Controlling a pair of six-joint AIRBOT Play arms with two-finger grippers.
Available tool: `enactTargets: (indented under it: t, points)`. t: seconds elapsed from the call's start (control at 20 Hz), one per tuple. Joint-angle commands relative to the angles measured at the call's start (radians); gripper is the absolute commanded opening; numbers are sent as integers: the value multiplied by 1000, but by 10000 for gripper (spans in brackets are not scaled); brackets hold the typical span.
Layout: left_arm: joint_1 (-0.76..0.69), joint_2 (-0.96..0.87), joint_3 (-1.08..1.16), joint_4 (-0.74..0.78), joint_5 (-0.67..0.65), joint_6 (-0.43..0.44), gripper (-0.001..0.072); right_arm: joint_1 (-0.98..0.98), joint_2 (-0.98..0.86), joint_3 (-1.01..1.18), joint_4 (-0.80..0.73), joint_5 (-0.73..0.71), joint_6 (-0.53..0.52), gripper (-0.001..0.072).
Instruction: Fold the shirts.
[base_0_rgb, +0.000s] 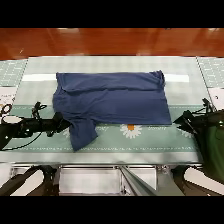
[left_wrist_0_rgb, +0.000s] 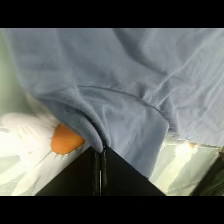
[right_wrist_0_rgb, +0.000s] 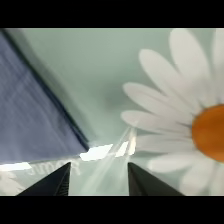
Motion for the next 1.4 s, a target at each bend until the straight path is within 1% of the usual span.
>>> enactTargets:
  t: [0.0, 0.15, 0.2, 0.25, 0.3, 0.35, 0.4, 0.5, 0.6, 0.65, 0.75, 0.85, 0.95, 1.0, 1.1, 1.25, 1.35]
  points:
    - [-2, -1, 4, -1, -4, 2, 20, 20, -96, 10, 151, -3, -79, 413]
    - [-2, -1, 4, -1, -3, 2, 20, 110, -176, 84, 173, -31, -71, 412]
    - [-2, -1, 9, 0, -4, 4, 20, 138, -193, 108, 201, -36, -77, 367]
    - [7, 1, 27, 0, -14, 23, 20, 164, -198, 133, 230, -37, -101, 173]
    - [21, 4, 56, 0, -32, 35, 20, 180, -194, 155, 256, -26, -145, 32]
    - [35, 5, 89, 0, -51, 38, 20, 187, -188, 179, 269, 6, -171, 31]
    - [45, 5, 126, 0, -68, 40, 20, 187, -180, 205, 267, 42, -174, 31]
    - [55, 3, 214, 1, -84, 45, 20, 173, -138, 241, 261, 45, -171, 30]
    - [54, -31, 305, 3, -65, 45, 20, 173, -142, 312, 224, 7, -108, 30]
    - [53, -78, 365, 3, -68, 45, 20, 180, -170, 366, 216, 20, -92, 30]
    - [37, -195, 498, -5, -116, 41, 20, 204, -235, 480, 239, 50, -83, 30]
    - [18, -311, 655, -5, -164, 31, 20, 219, -274, 573, 311, 28, -83, 31]
    - [12, -408, 805, -5, -174, -22, 20, 224, -312, 657, 327, -13, -61, 30]
    - [11, -458, 876, -5, -182, -52, 20, 225, -346, 708, 327, -11, -53, 30]
    - [4, -553, 999, -5, -210, -84, 20, 229, -410, 785, 327, 2, -54, 31]
    - [-19, -691, 1162, -5, -222, -111, 20, 229, -510, 875, 362, 7, -47, 31]
    - [-33, -766, 1243, -5, -213, -113, 20, 237, -563, 912, 393, 3, -40, 31]
